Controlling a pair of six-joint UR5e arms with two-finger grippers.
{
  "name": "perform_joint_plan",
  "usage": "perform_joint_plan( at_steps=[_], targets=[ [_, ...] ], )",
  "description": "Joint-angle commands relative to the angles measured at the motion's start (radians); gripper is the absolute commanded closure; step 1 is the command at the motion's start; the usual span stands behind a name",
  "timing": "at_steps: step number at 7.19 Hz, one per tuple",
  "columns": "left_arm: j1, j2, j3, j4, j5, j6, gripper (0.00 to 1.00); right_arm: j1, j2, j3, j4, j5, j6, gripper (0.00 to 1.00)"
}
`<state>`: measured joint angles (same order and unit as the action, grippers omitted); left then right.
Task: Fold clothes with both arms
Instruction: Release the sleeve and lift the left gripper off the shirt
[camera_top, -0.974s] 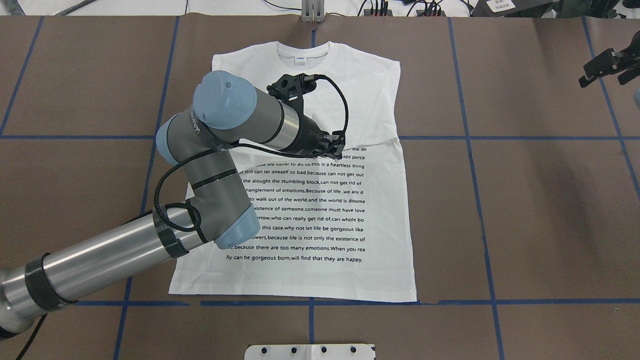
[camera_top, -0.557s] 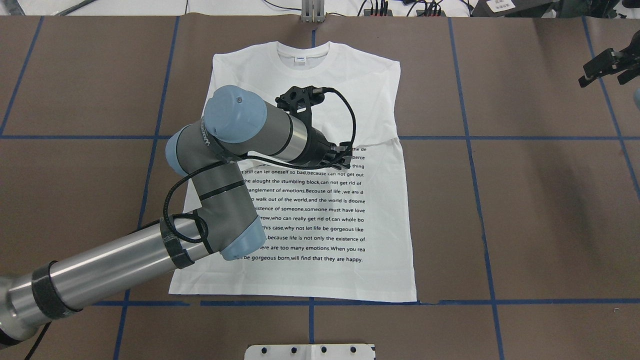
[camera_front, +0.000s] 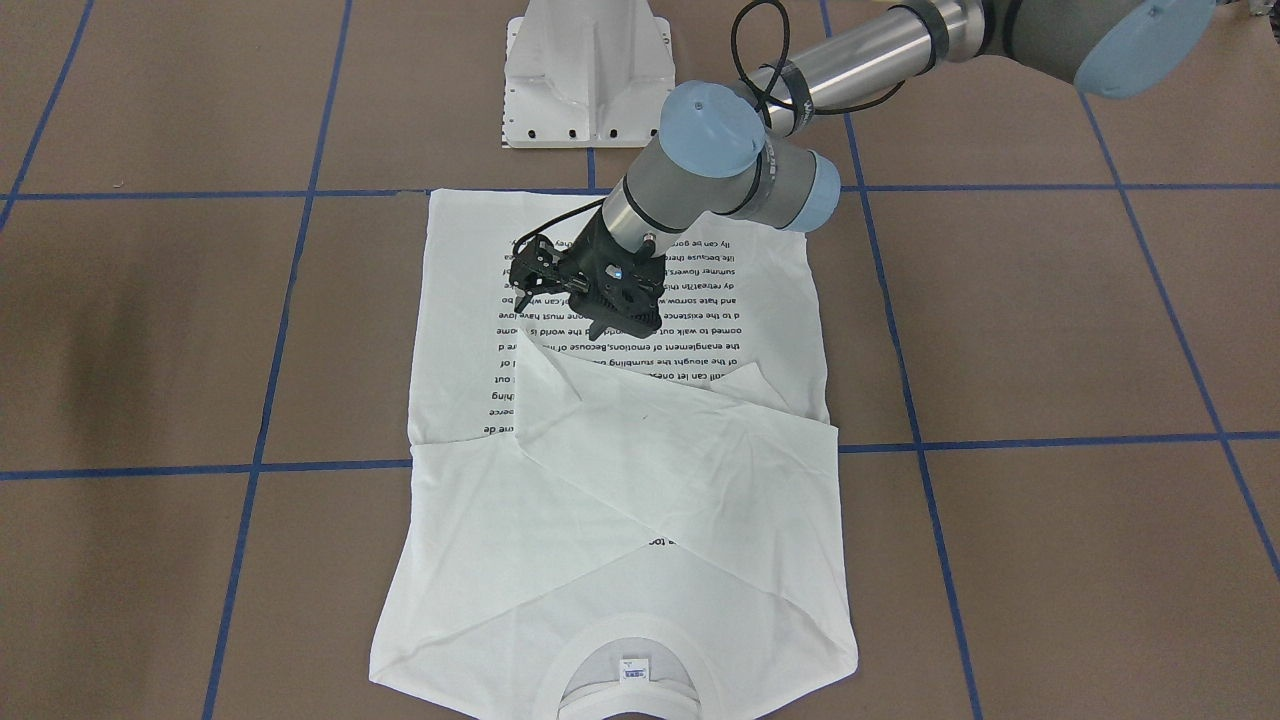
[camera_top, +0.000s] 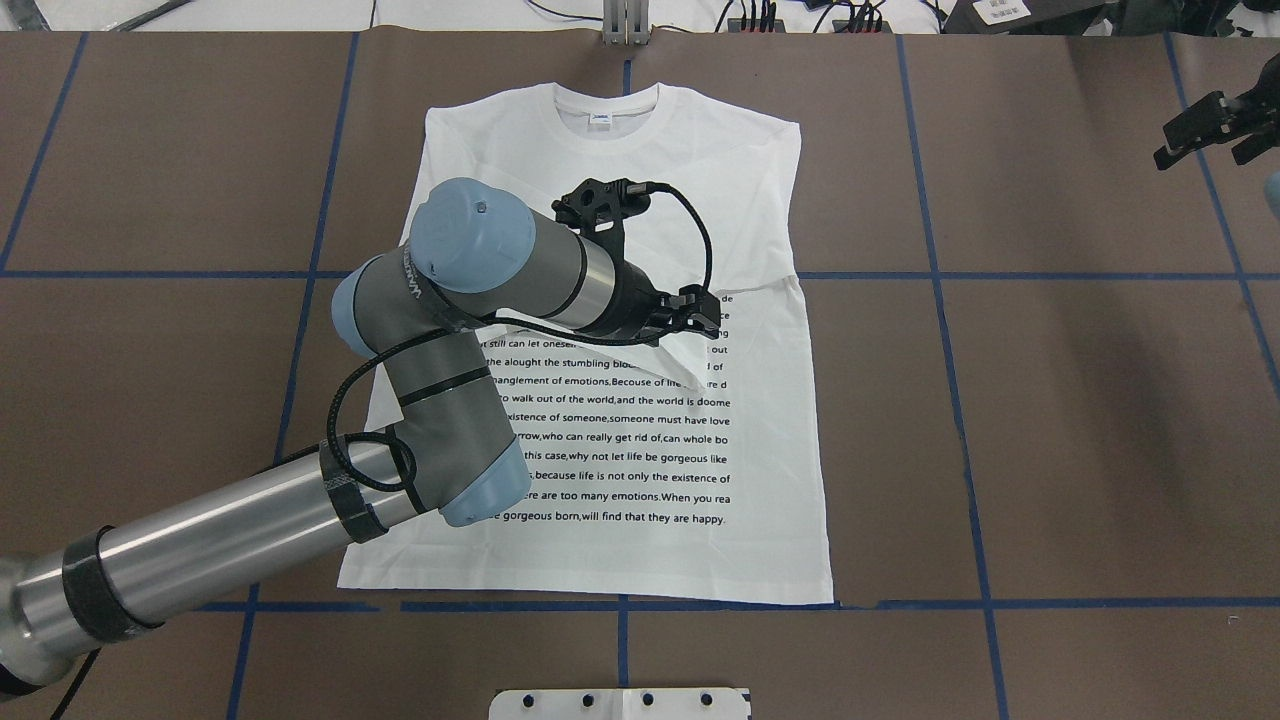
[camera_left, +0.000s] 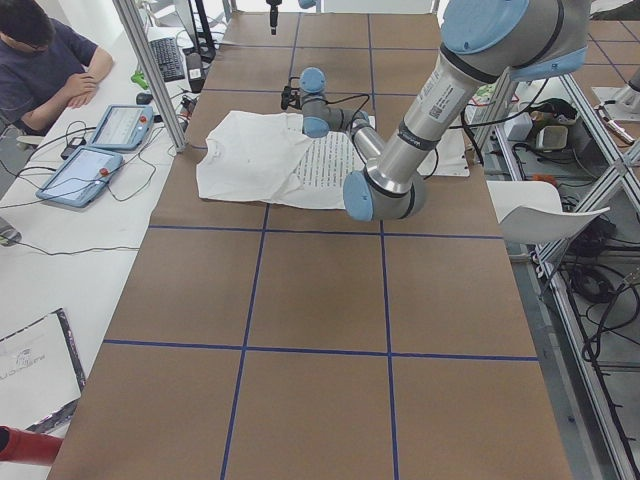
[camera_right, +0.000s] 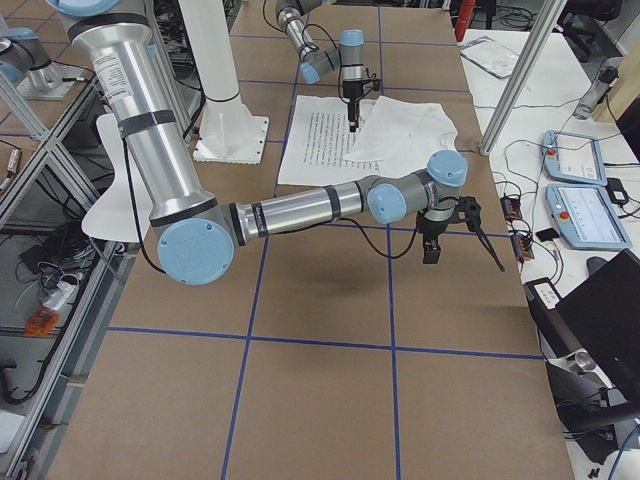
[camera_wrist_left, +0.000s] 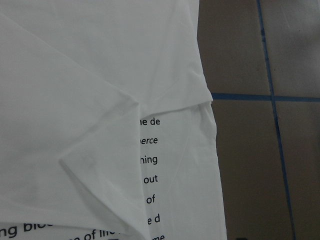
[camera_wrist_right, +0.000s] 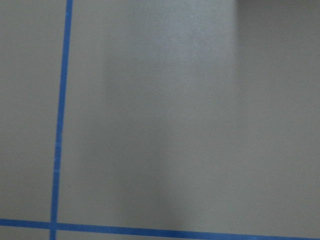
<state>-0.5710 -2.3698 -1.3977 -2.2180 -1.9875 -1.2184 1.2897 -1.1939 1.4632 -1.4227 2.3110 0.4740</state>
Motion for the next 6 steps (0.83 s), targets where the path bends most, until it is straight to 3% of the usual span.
perform_joint_plan(
  at_steps=[1,4,6],
  targets=[
    [-0.084,0.043,-0.064,0.13,-0.02,0.168,0.0,-0.103,0.048,0.058,-0.001,-0.045,0.205,0.0],
    [-0.252,0.128,-0.096,0.193,-0.121,0.438,0.0,-0.303,0.098,0.175,-0.019,-0.175,0.516,0.0],
    [-0.354,0.188,-0.096,0.193,-0.206,0.59,0.0,-0.445,0.244,0.169,-0.198,-0.318,0.609,0.0]
  ],
)
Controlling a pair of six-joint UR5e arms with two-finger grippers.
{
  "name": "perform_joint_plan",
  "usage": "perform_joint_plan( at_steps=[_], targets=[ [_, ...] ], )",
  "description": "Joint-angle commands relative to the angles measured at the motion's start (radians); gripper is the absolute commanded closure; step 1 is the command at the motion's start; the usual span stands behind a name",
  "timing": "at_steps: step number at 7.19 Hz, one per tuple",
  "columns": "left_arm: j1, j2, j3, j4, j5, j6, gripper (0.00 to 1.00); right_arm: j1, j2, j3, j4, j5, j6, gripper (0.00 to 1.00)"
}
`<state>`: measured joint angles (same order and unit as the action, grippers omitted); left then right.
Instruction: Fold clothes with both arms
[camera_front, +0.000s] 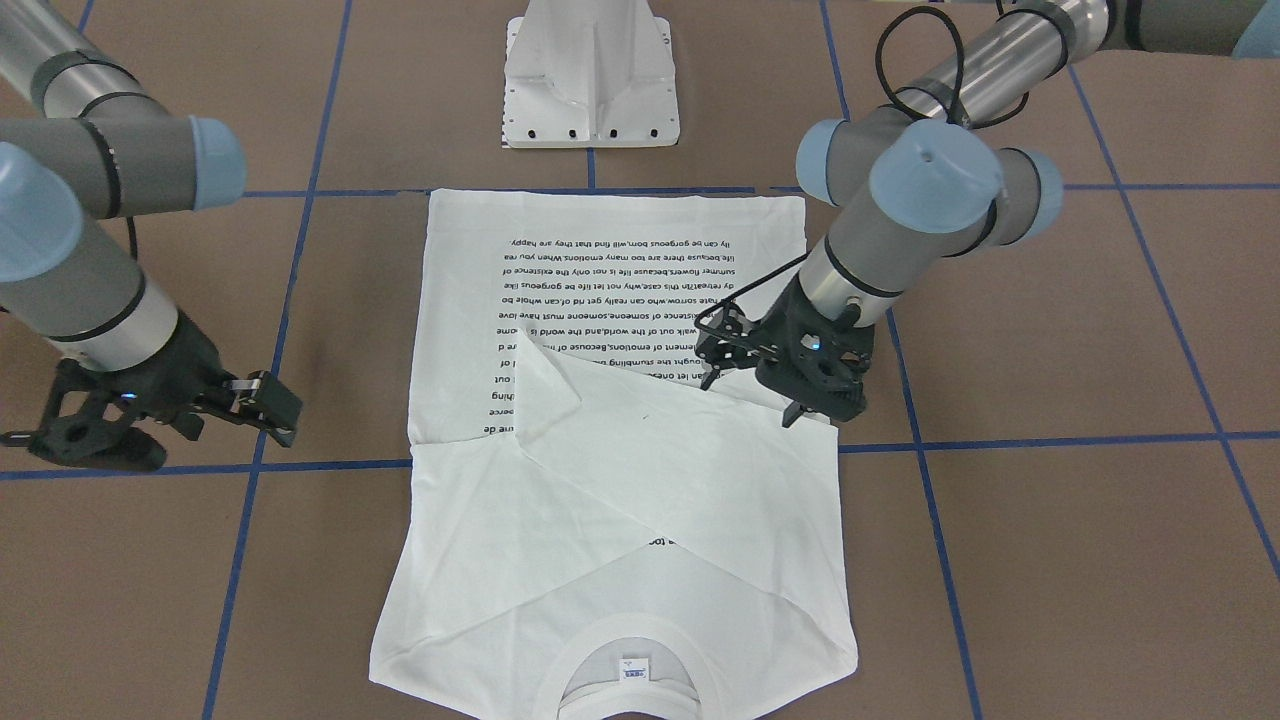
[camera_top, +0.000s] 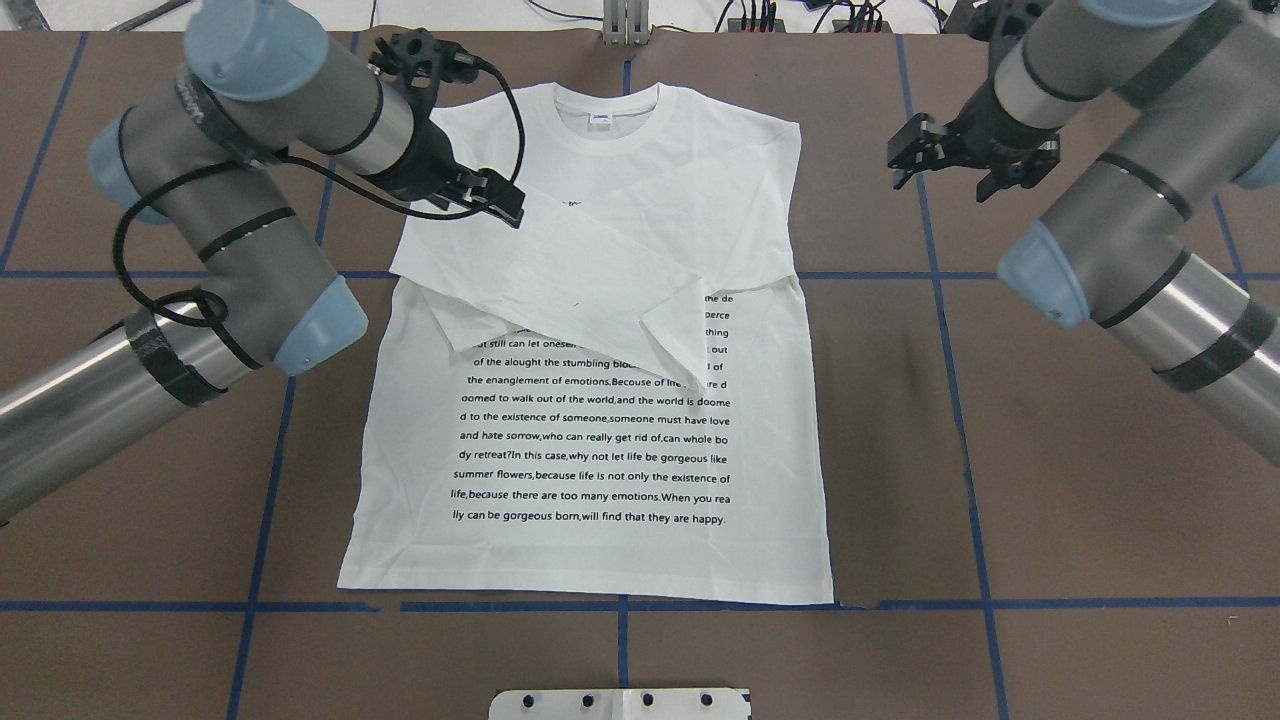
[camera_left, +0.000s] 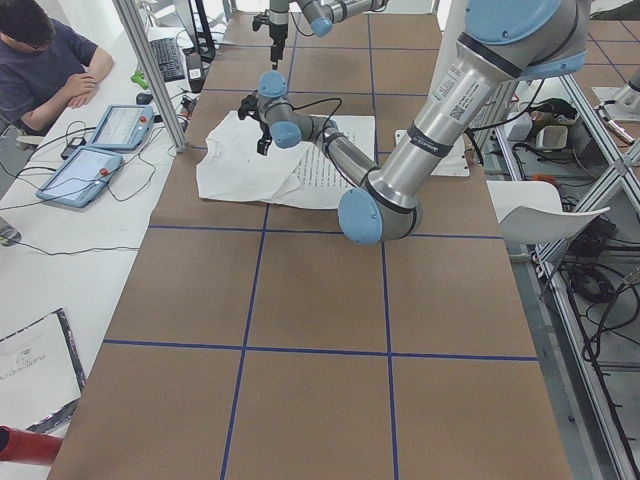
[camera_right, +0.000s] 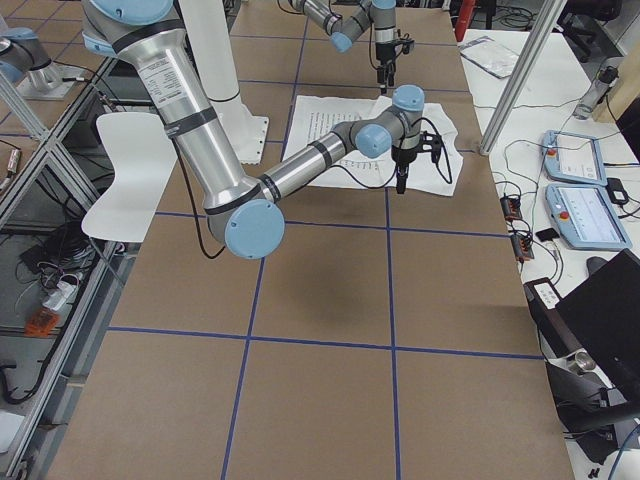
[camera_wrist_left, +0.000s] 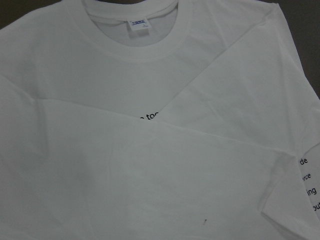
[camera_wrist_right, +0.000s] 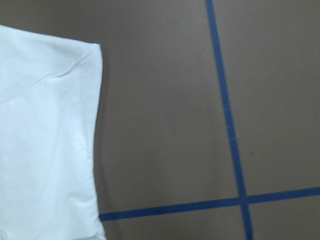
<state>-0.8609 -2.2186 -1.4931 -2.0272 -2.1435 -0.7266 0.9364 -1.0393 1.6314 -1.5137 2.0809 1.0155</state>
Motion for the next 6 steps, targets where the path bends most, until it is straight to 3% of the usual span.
perform_joint_plan(
  at_steps=[1,4,6],
  targets=[
    [-0.087,0.052,0.001,0.002,-0.064,0.148,0.0,-0.163,0.14,-0.017,-0.141,-0.144,0.13,0.0],
    [-0.092,0.065,-0.001,0.002,-0.064,0.154,0.0,-0.286,0.341,-0.27,-0.132,-0.287,0.27,0.0],
    [-0.092,0.068,-0.001,0.002,-0.064,0.154,0.0,-0.339,0.376,-0.329,-0.132,-0.346,0.296,0.0]
  ],
)
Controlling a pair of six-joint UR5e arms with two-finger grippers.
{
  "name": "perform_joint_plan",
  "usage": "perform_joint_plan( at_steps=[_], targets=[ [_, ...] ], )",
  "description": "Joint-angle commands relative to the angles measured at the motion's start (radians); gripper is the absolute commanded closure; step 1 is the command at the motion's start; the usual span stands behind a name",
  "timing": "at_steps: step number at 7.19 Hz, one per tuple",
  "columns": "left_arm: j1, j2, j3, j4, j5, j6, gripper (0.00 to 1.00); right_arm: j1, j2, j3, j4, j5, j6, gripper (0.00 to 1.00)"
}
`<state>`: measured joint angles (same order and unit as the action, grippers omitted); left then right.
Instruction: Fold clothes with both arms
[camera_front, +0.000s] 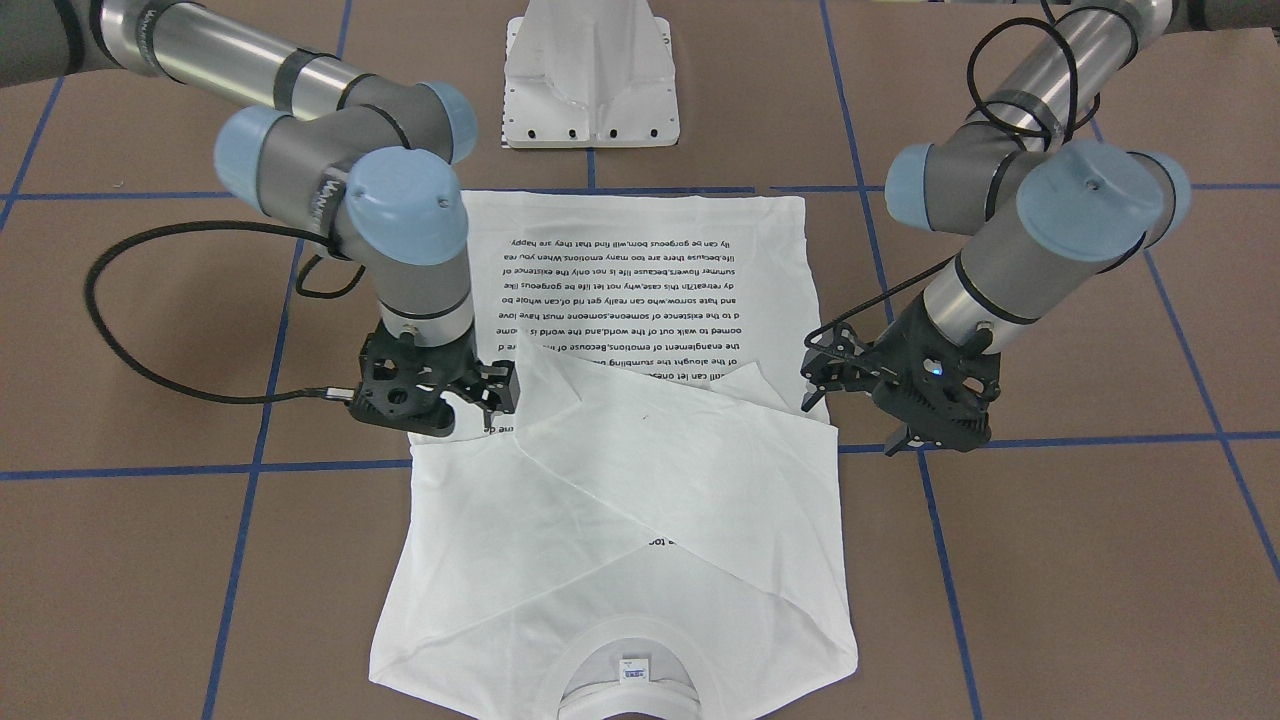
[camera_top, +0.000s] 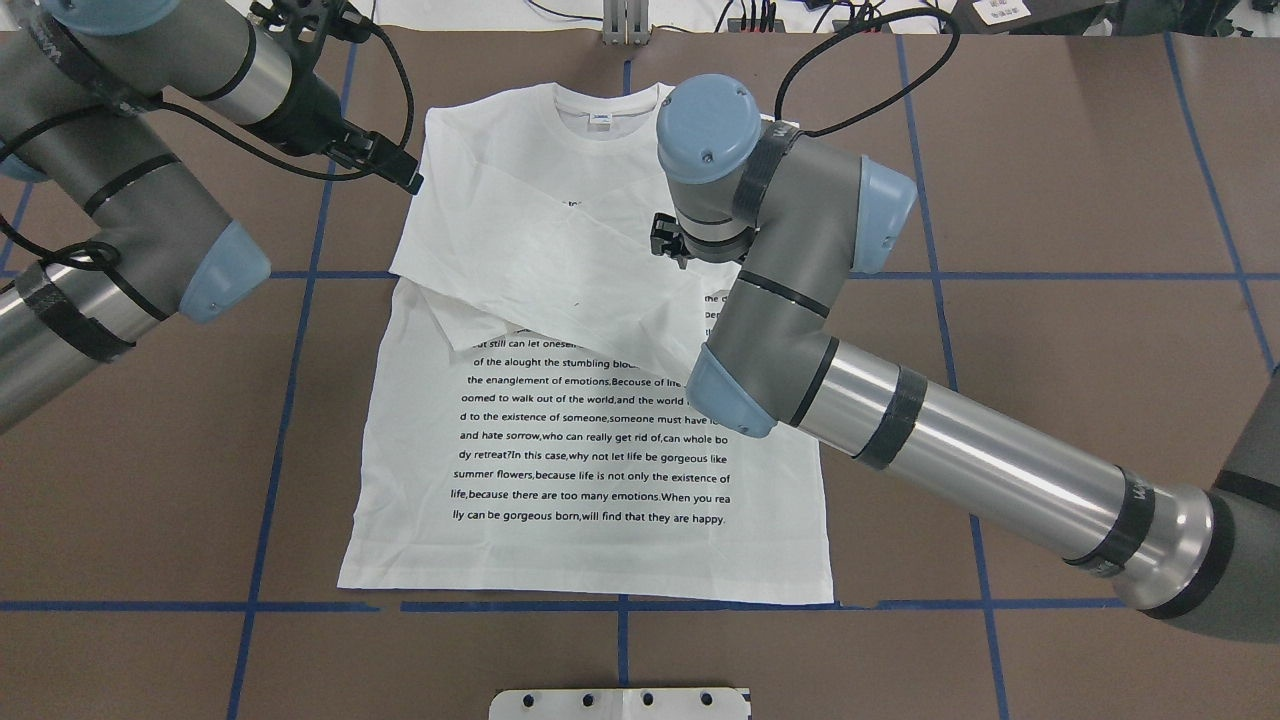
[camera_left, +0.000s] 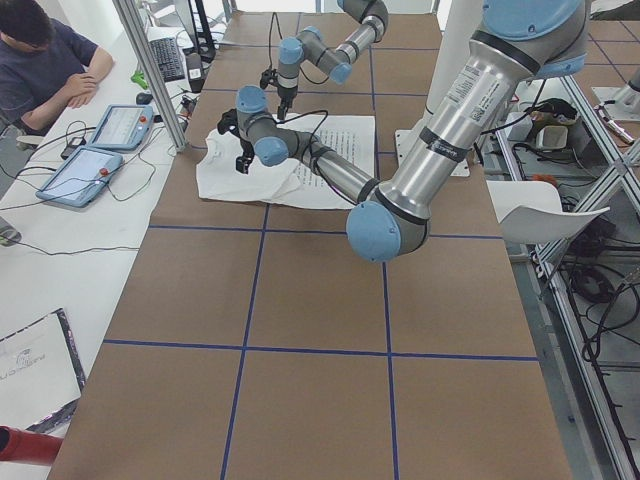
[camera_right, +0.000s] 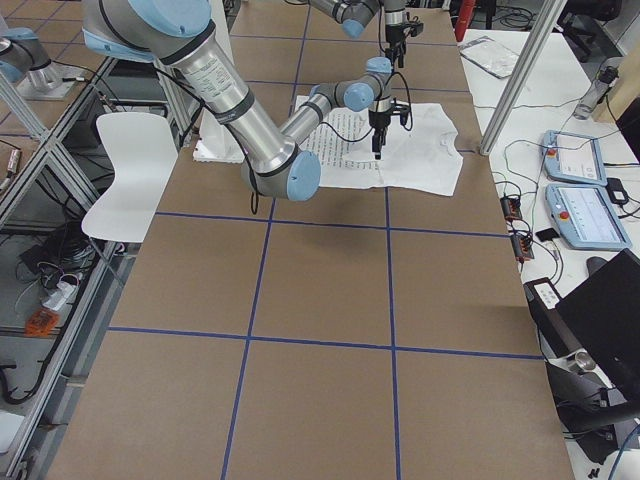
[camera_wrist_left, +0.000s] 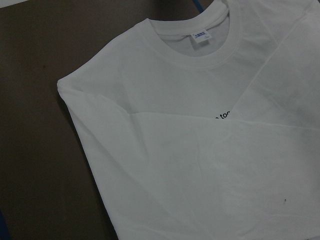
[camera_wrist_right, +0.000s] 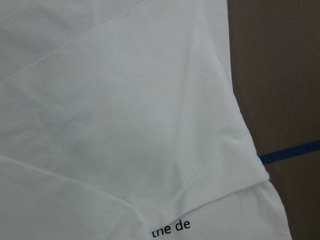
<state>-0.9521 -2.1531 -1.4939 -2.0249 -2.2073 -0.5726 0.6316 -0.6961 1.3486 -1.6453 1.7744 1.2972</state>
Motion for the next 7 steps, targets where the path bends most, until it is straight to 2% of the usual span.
perform_joint_plan(
  at_steps=[1,3,7],
  targets=[
    [-0.001,0.003,0.001,0.0,0.0,0.0,0.0,-0.052,0.059,-0.086,-0.001,-0.061,0.011,0.0],
    [-0.001,0.003,0.001,0.0,0.0,0.0,0.0,-0.085,0.104,-0.143,-0.001,-0.107,0.014,0.0],
    [-0.001,0.003,0.001,0.0,0.0,0.0,0.0,-0.119,0.102,-0.151,-0.01,-0.13,0.016,0.0]
  ],
)
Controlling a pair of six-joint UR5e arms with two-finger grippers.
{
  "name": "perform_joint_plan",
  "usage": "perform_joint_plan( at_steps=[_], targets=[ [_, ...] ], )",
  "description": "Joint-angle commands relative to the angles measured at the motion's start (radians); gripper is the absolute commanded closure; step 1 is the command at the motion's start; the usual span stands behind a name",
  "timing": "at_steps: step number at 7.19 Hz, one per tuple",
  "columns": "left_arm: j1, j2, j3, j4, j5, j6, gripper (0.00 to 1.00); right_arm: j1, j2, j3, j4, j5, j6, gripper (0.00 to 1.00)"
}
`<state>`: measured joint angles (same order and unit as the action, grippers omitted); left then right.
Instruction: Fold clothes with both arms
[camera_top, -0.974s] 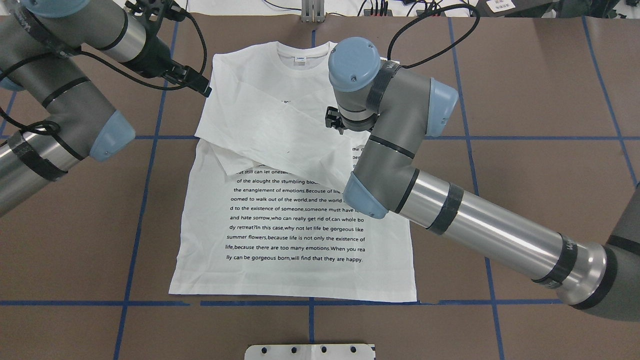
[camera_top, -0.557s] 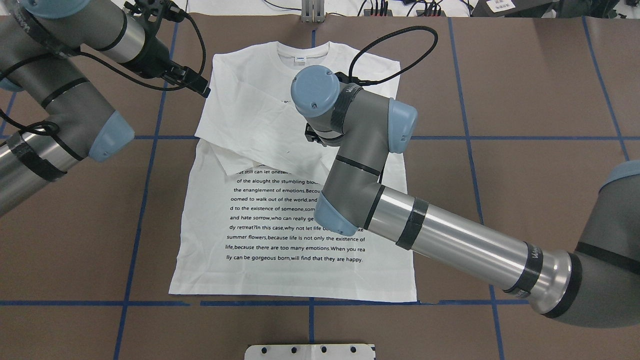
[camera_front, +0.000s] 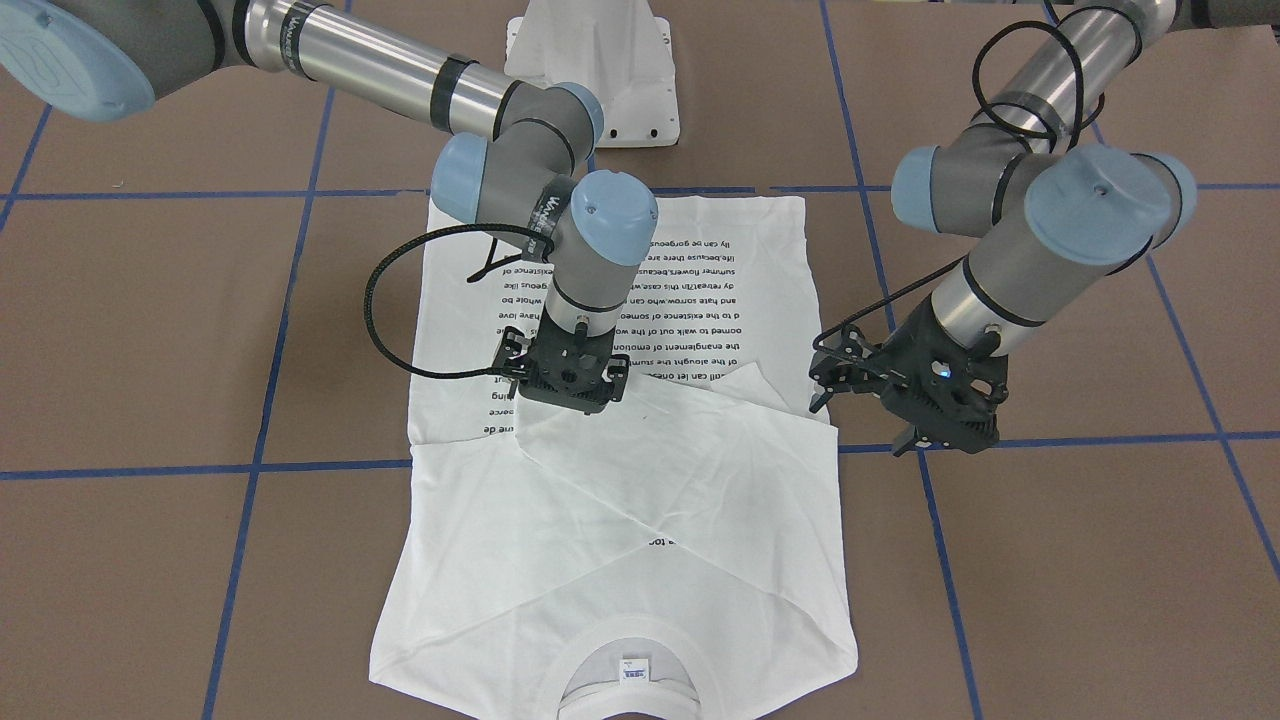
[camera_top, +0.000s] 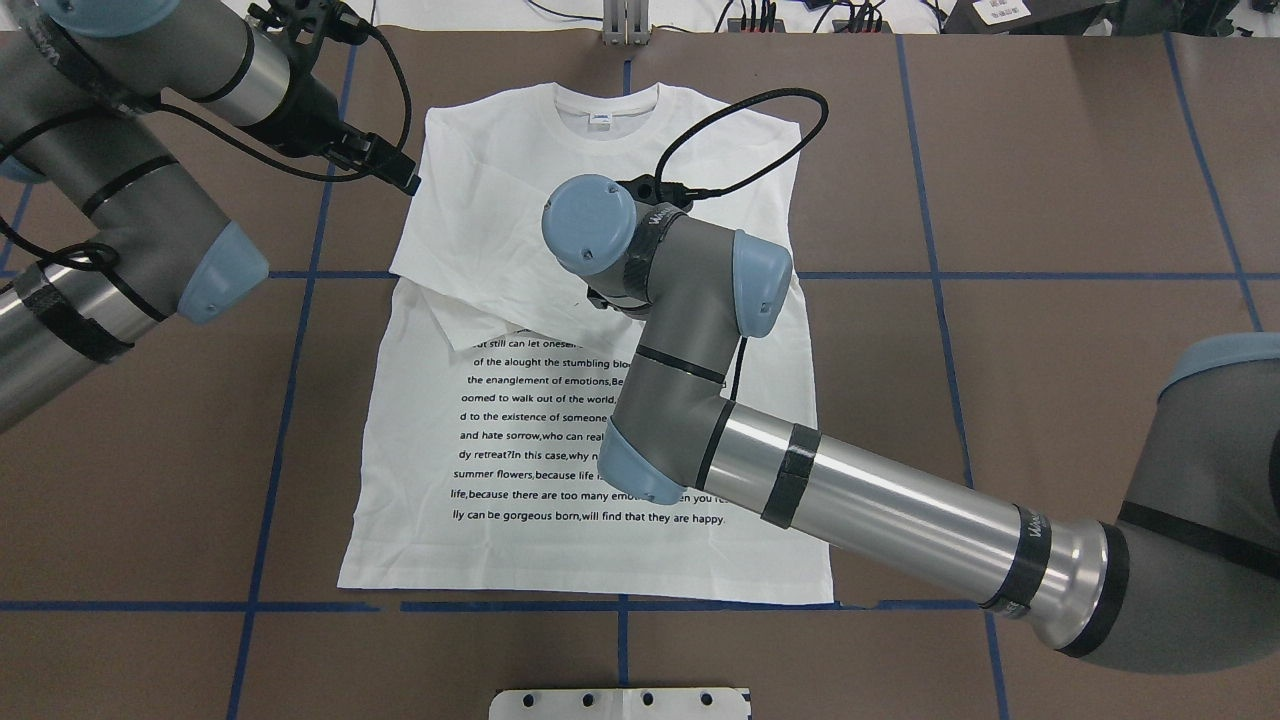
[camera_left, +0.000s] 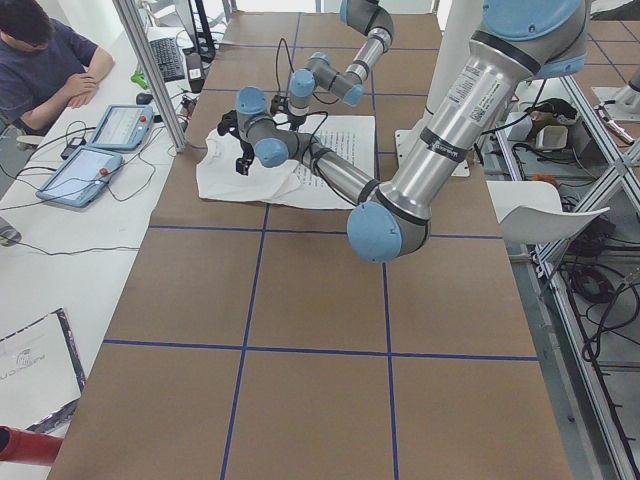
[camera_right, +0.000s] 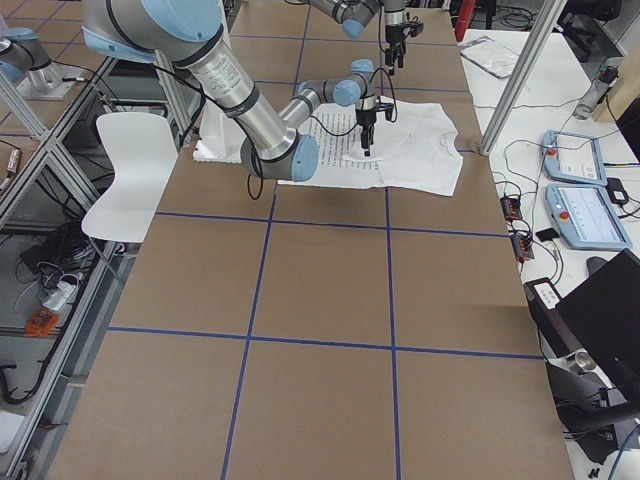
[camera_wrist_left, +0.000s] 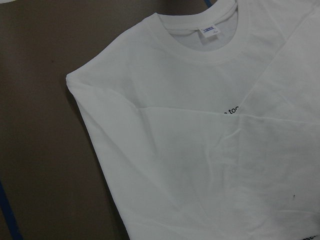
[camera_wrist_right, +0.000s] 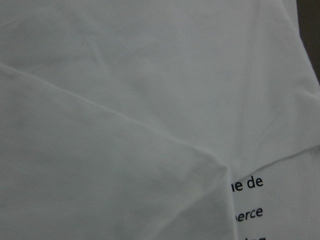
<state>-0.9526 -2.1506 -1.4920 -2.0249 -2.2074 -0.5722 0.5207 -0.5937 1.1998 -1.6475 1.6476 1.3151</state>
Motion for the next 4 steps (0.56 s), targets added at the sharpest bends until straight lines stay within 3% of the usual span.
perform_joint_plan(
  at_steps=[1,4],
  targets=[
    [0.0,0.0,-0.001,0.0,0.0,0.0,0.0,-0.013,-0.006,-0.003,-0.009,-0.005,-0.005,0.0],
    [0.0,0.0,-0.001,0.0,0.0,-0.002,0.0,-0.007,-0.003,0.004,-0.132,-0.006,-0.112,0.0]
  ],
)
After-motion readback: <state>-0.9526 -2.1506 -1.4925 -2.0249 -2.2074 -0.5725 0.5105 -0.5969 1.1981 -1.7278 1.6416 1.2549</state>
